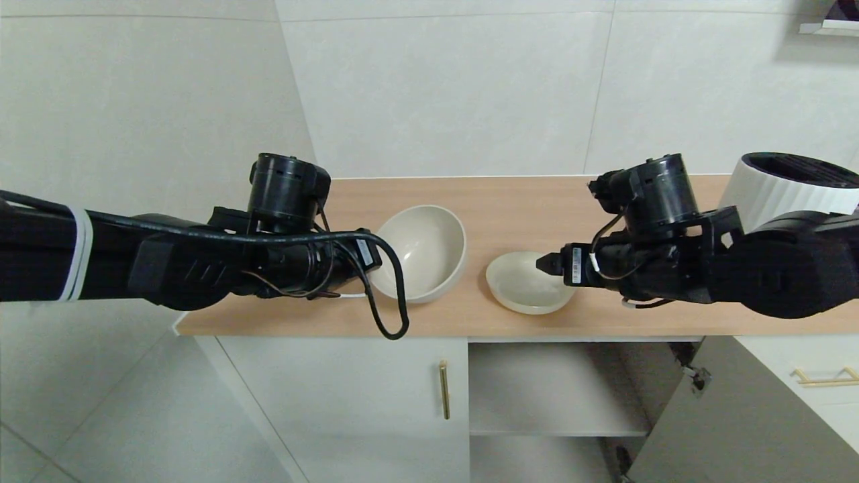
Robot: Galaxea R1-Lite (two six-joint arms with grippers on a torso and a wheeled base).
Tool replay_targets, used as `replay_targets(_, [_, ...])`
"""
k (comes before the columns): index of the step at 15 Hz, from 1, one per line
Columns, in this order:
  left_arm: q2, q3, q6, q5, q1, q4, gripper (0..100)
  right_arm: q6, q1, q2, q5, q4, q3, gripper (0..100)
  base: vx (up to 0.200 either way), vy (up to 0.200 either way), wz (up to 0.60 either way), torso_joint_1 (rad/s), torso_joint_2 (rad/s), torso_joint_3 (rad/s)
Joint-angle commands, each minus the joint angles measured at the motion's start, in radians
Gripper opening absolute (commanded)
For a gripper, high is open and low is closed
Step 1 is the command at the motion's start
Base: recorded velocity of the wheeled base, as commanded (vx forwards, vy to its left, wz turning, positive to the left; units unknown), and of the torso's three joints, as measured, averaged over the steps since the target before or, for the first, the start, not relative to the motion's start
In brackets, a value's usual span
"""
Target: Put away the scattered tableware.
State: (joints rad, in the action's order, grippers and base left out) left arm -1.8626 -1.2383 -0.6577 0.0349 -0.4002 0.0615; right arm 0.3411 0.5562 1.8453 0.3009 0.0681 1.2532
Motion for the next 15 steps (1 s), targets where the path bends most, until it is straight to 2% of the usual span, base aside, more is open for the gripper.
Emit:
replay_targets(1, [0.013, 0.002, 0.0, 0.0, 0.0, 0.0, 0, 0.001, 0.002, 0.112, 0.067, 0.033, 0.034, 100, 0.0, 0.0, 0.0, 0.0, 0.0, 0.0])
replay_targets(12, [0.014, 0.002, -0.002, 0.002, 0.0, 0.0, 0, -0.001, -0.016, 0.161, 0.089, 0.064, 0.045, 100, 0.0, 0.0, 0.0, 0.0, 0.0, 0.0])
replay_targets(13, [0.014, 0.002, 0.0, 0.002, 0.0, 0.0, 0, -0.001, -0.016, 0.164, 0.089, 0.064, 0.045, 0, 0.0, 0.0, 0.0, 0.0, 0.0, 0.0])
replay_targets(15, [0.014, 0.002, -0.002, 0.002, 0.0, 0.0, 0, -0.001, -0.016, 0.164, 0.087, 0.064, 0.046, 0, 0.0, 0.0, 0.0, 0.0, 0.0, 0.0])
